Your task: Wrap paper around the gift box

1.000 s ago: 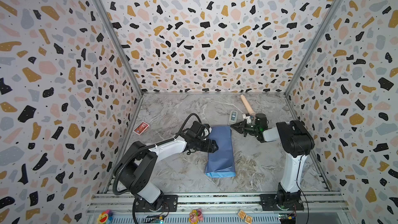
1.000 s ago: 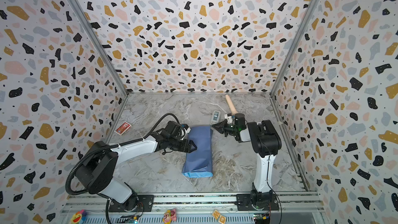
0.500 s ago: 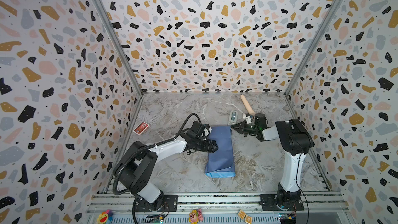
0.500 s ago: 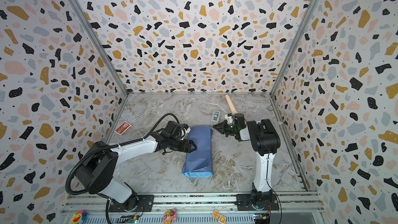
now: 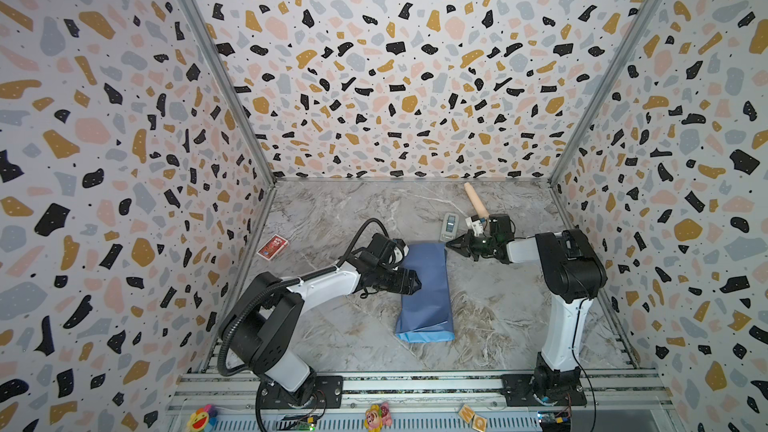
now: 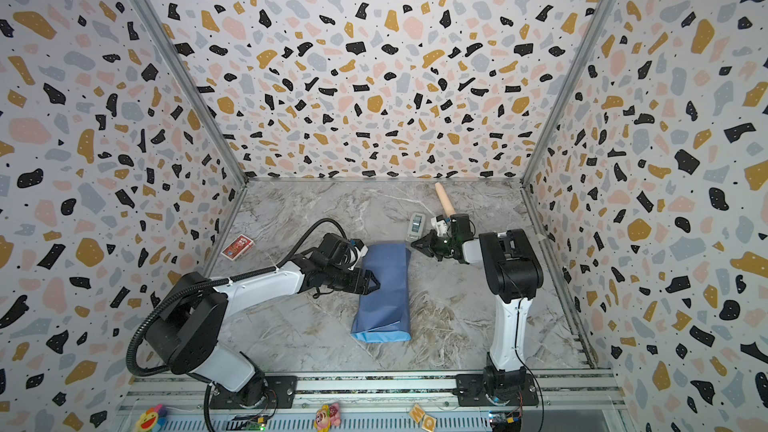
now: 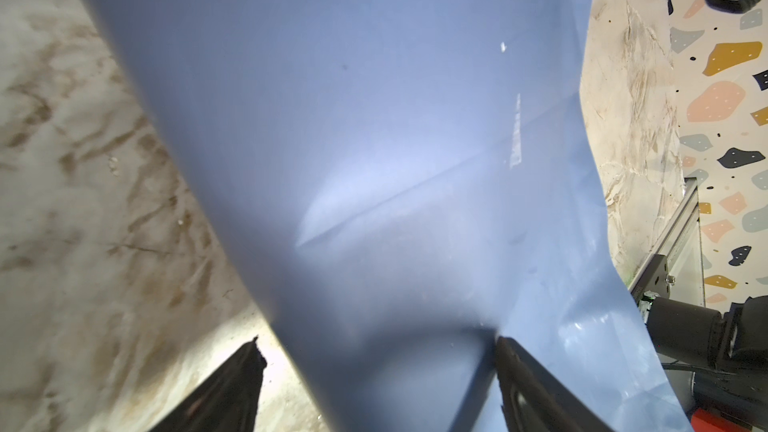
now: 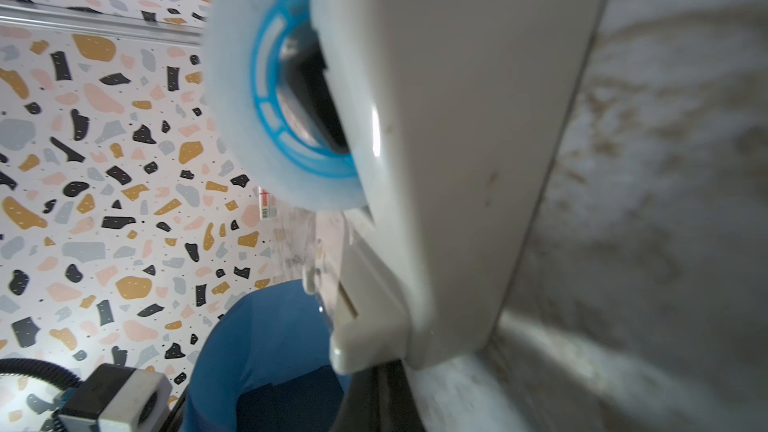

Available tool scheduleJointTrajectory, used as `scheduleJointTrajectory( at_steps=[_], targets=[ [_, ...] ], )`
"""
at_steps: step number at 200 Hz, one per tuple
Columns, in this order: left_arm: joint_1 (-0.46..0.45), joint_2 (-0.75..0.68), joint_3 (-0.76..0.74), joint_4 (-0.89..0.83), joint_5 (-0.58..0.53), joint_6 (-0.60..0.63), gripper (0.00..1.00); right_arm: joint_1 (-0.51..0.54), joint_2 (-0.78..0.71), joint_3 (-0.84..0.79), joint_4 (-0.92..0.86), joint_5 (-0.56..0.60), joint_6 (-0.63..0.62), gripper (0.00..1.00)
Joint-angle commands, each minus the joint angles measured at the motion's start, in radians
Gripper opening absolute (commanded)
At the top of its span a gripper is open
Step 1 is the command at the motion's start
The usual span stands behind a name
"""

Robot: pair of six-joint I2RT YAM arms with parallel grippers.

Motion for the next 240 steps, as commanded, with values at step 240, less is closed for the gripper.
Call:
scheduleJointTrajectory(
  at_steps=[240],
  targets=[
    [0.0, 0.079, -0.033, -0.11, -0.138, 0.032, 0.87, 0.514, -0.769, -0.608, 0.298, 0.806, 0.265, 0.0]
  ],
)
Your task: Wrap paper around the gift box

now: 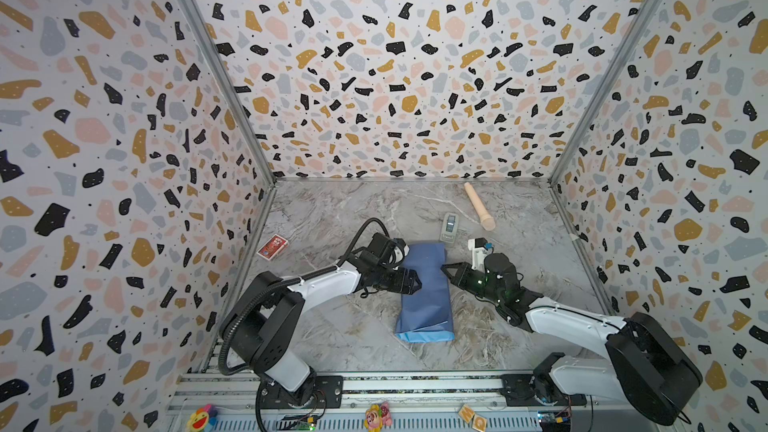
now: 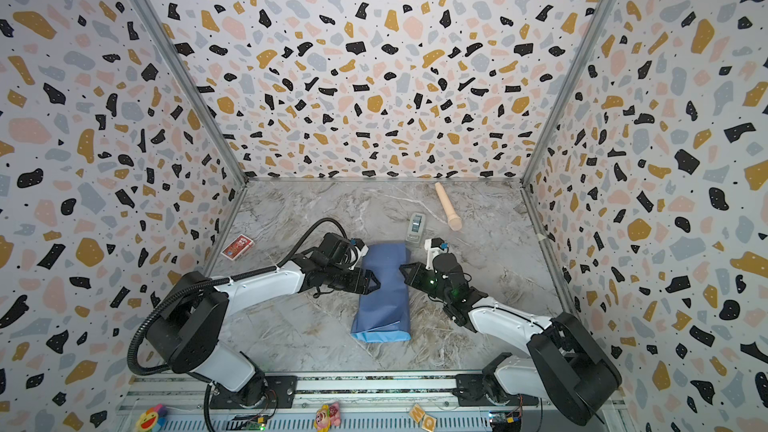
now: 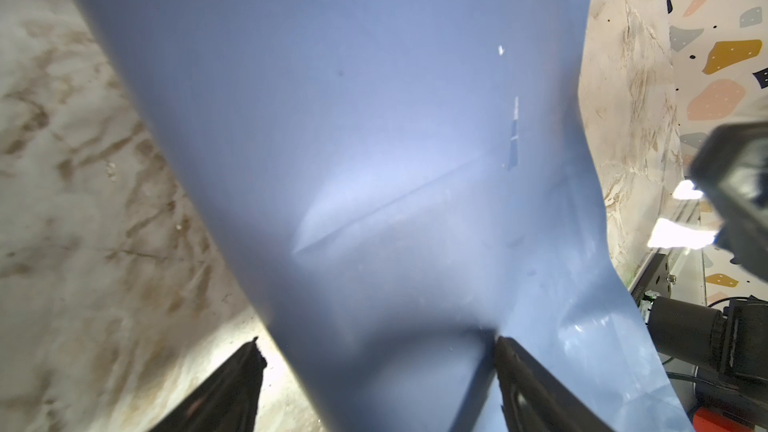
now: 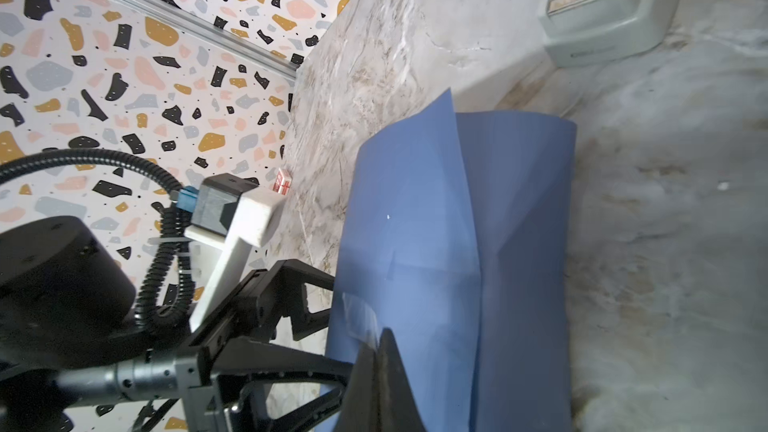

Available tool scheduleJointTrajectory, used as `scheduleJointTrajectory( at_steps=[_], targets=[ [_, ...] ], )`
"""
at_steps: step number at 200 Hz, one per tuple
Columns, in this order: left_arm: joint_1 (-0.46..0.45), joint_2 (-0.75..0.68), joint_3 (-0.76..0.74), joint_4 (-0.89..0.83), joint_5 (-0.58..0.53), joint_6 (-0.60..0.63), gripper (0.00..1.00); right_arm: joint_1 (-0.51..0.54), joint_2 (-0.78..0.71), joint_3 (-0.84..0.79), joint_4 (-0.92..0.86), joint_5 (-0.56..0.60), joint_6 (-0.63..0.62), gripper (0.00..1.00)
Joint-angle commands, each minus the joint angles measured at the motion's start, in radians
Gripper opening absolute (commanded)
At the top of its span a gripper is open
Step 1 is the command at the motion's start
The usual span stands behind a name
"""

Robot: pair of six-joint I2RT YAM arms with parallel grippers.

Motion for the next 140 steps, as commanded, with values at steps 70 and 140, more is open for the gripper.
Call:
scheduleJointTrajectory(
  at_steps=[70, 140],
  targets=[
    [0.0, 0.073, -0.04, -0.11, -0.137, 0.027, 0.87, 0.154, 0.007, -0.091, 0.196, 0.389, 0.024, 0.0],
    [0.0, 0.073, -0.038, -0.111, -0.138, 0.029, 0.87, 0.194, 0.066, -0.143, 0.324, 0.509, 0.04, 0.0]
  ],
)
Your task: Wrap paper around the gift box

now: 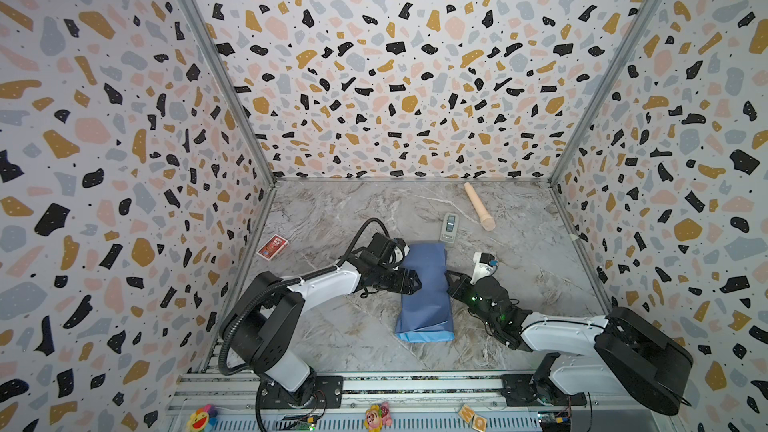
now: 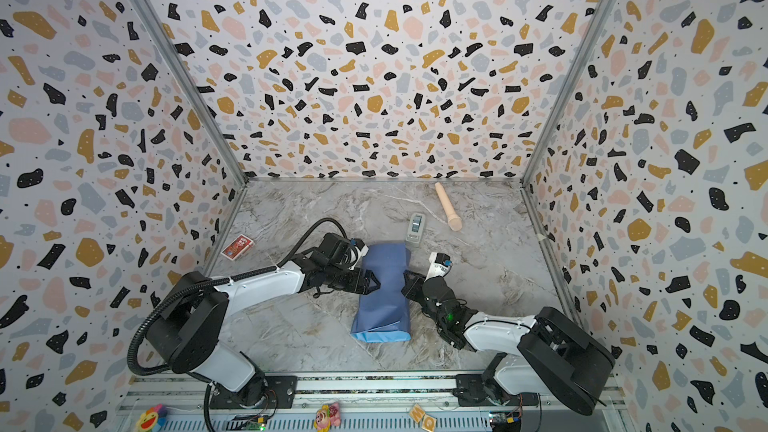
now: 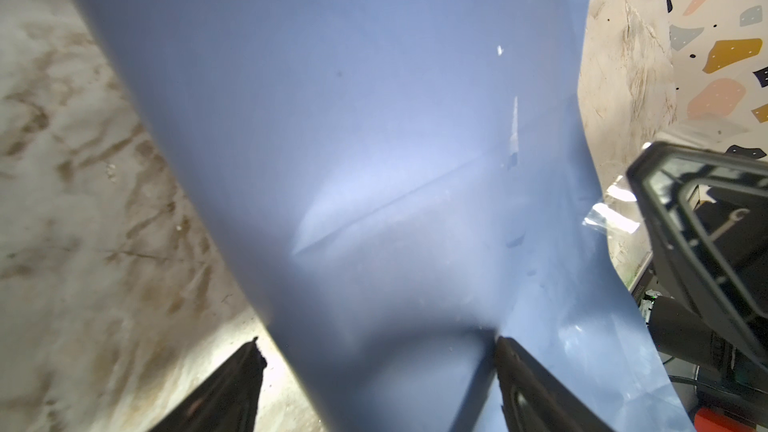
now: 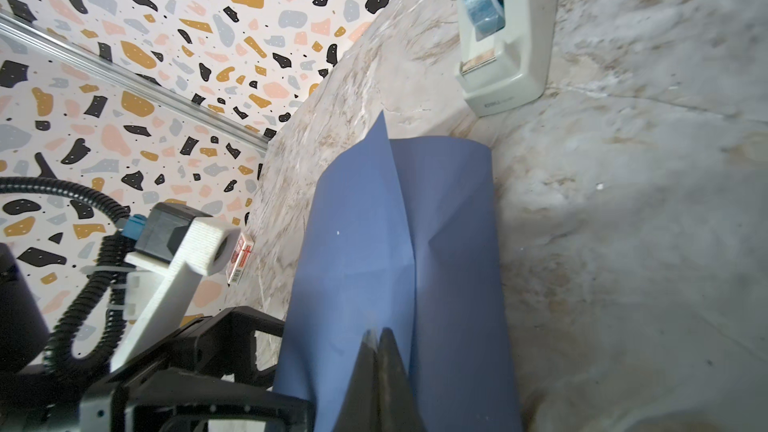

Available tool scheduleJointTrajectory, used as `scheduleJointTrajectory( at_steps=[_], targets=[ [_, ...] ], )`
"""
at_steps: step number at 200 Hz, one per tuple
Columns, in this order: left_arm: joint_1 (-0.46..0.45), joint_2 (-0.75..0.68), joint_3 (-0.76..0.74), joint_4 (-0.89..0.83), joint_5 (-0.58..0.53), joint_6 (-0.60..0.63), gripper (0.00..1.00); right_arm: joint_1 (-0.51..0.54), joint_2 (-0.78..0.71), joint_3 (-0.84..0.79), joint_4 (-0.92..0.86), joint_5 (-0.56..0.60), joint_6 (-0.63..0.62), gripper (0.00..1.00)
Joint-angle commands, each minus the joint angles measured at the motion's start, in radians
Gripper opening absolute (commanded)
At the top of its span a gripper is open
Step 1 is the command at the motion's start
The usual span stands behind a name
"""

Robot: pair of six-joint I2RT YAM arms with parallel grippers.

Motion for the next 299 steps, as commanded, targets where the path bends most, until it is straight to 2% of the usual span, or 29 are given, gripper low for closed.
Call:
scheduleJointTrajectory(
  at_steps=[1, 183, 210, 299],
  targets=[
    [0.0, 0.073, -0.039, -0.111, -0.138, 0.026, 0.87, 0.009, 0.021, -0.012, 0.088, 0.059, 0.008, 0.0],
    [0.0, 0.073, -0.038, -0.11, -0.13, 0.027, 0.87, 0.01, 0.061, -0.042, 0.093, 0.04, 0.011, 0.0],
    [0.0, 0.072, -0.04, -0.11, -0.13, 0.027, 0.87, 0.002, 0.05, -0.039, 0.088, 0.047, 0.011, 0.07],
    [0.0, 0.073, -0.038, -0.11, -0.129, 0.027, 0.87, -0.054, 0.047, -0.027, 0.088, 0.02, 0.01, 0.13]
  ],
)
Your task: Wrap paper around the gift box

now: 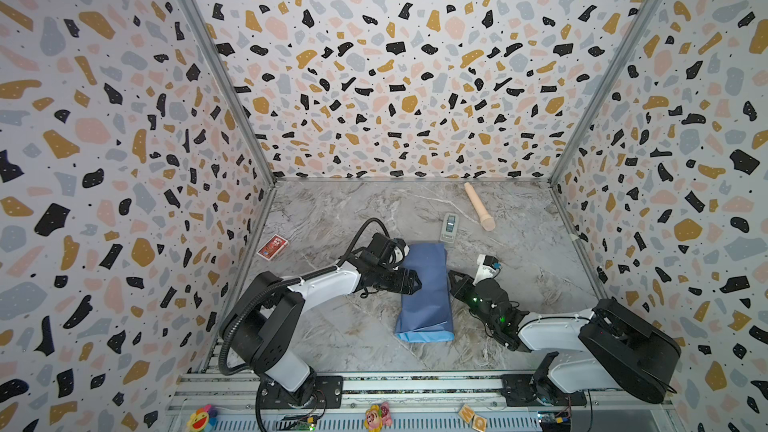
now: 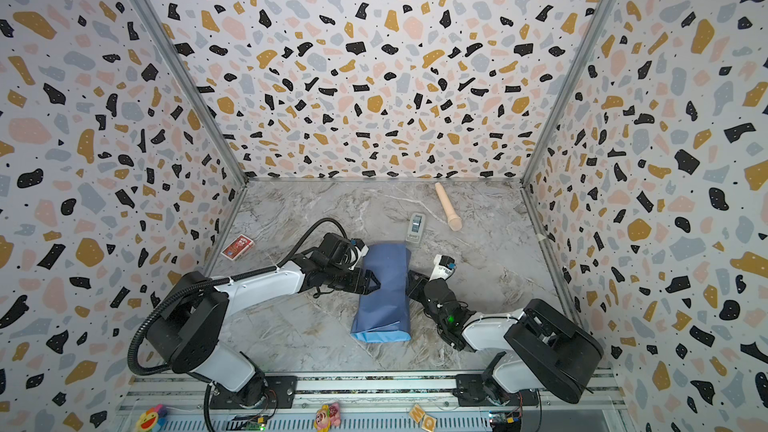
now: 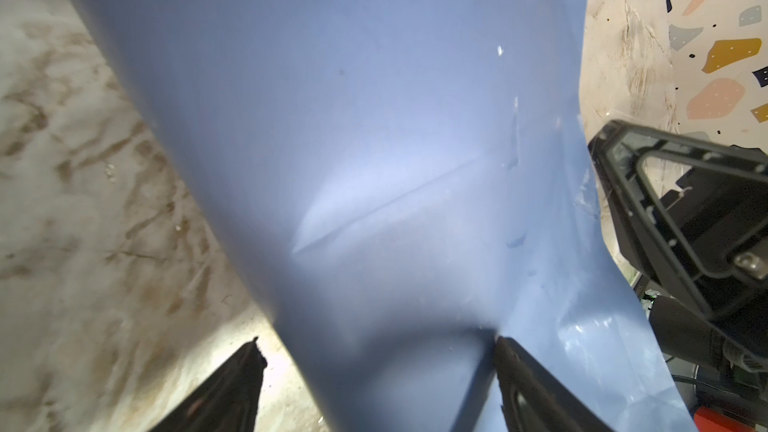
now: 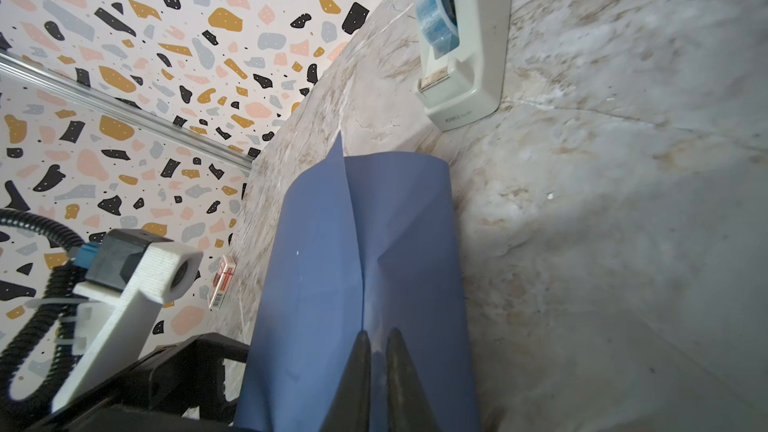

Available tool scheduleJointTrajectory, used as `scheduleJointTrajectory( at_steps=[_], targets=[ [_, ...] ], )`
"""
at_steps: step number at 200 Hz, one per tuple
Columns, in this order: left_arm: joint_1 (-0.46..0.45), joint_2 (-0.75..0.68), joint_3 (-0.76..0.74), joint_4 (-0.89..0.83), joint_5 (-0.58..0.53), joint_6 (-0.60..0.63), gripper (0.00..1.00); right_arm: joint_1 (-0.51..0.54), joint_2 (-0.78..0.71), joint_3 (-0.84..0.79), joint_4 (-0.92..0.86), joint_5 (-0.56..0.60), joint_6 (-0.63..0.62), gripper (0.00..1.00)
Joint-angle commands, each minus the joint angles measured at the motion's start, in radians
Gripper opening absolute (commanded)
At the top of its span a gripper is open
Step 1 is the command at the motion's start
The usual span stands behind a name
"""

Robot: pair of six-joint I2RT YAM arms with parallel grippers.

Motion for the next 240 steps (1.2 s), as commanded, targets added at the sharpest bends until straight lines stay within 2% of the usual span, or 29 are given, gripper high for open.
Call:
scheduleJointTrajectory(
  at_steps=[1, 25, 69, 97, 123, 150, 172, 199, 240],
  targets=[
    [0.0, 0.073, -0.038, -0.11, -0.132, 0.027, 0.87, -0.013, -0.015, 0.006, -0.001, -0.003, 0.0, 0.13],
    [0.0, 0.073, -0.039, -0.11, -0.13, 0.027, 0.87, -0.024, -0.012, 0.005, -0.009, -0.019, -0.001, 0.18],
    [0.0, 0.073, -0.037, -0.11, -0.131, 0.027, 0.87, -0.052, -0.036, -0.007, -0.057, -0.03, 0.0, 0.35],
    [0.0, 0.073, -0.036, -0.11, -0.131, 0.027, 0.87, -0.103, -0.116, -0.016, -0.147, -0.042, -0.032, 0.42],
    [0.001, 0.073, -0.037, -0.111, -0.132, 0.026, 0.87, -0.139, -0.239, -0.001, -0.296, -0.043, -0.124, 0.46],
    [0.0, 0.077, -0.035, -0.108, -0.133, 0.024, 0.87, -0.142, -0.336, 0.116, -0.578, -0.06, -0.296, 0.49],
    [0.0, 0.075, -0.035, -0.11, -0.135, 0.024, 0.87, -0.141, -0.35, 0.232, -0.791, -0.116, -0.404, 0.49],
    [0.001, 0.076, -0.035, -0.11, -0.136, 0.025, 0.87, -0.121, -0.308, 0.361, -0.987, -0.188, -0.468, 0.49],
    [0.0, 0.072, -0.035, -0.11, -0.14, 0.024, 0.87, -0.039, -0.186, 0.539, -1.177, -0.199, -0.491, 0.42]
  ],
)
